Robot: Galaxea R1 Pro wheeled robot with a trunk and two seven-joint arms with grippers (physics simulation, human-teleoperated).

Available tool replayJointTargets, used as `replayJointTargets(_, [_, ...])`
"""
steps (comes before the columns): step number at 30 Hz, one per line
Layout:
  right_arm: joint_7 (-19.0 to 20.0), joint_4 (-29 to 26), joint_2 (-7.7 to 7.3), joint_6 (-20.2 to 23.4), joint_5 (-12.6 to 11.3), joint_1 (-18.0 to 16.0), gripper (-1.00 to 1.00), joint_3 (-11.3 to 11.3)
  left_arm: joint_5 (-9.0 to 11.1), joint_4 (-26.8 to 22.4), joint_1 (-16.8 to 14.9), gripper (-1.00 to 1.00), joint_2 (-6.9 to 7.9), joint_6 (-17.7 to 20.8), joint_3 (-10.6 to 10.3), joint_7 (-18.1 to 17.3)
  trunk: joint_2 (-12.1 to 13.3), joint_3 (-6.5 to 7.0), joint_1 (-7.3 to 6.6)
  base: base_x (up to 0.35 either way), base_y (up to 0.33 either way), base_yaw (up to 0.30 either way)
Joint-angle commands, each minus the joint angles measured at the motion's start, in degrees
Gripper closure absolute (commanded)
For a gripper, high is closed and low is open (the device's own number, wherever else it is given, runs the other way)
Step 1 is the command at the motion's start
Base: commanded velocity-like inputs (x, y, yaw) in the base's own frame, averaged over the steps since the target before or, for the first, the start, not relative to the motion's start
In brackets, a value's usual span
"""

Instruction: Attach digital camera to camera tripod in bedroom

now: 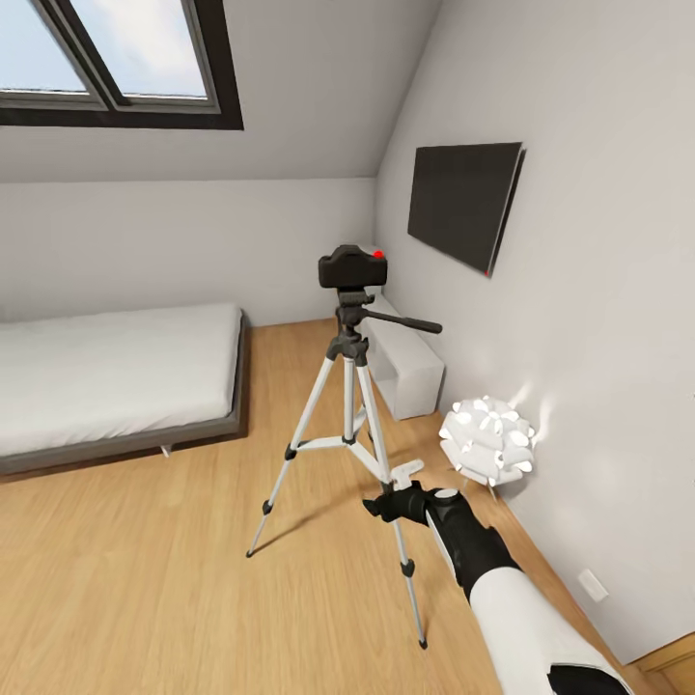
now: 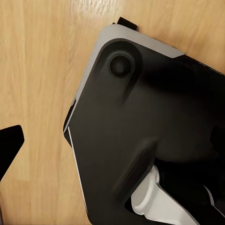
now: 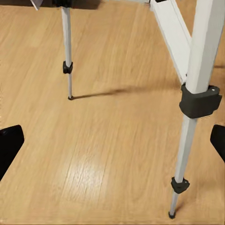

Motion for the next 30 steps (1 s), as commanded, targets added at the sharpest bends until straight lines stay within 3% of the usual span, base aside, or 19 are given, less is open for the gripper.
replayJointTargets(1, [0.5,0.3,-0.01,0.7,0.5,0.0,-1.00,-0.5,0.4,0.0,0.0,-1.00,0.03,0.2,-0.5,0.2,-0.1,-0.12,0.03,-0.016,0.000,0.000])
replayJointTargets(10, [0.5,6.3,-3.44,3.7,0.4,0.2,-1.00,-0.5,0.5,0.0,0.0,-1.00,0.06,0.2,-0.4,0.2,-0.1,-0.12,0.03,-0.006,0.000,0.000])
replayJointTargets(22, [0.2,18.5,-7.99,4.0,0.3,0.2,-1.00,-0.5,0.5,0.0,-0.1,-1.00,0.10,0.2,-0.4,0.2,-0.1,-0.12,0.03,0.000,0.000,0.000])
replayJointTargets(30, [-2.1,33.0,-11.15,3.2,0.3,0.3,-1.00,-0.5,0.5,0.0,0.0,-1.00,0.15,0.2,-0.4,0.2,-0.1,-0.12,0.03,0.000,0.000,0.000])
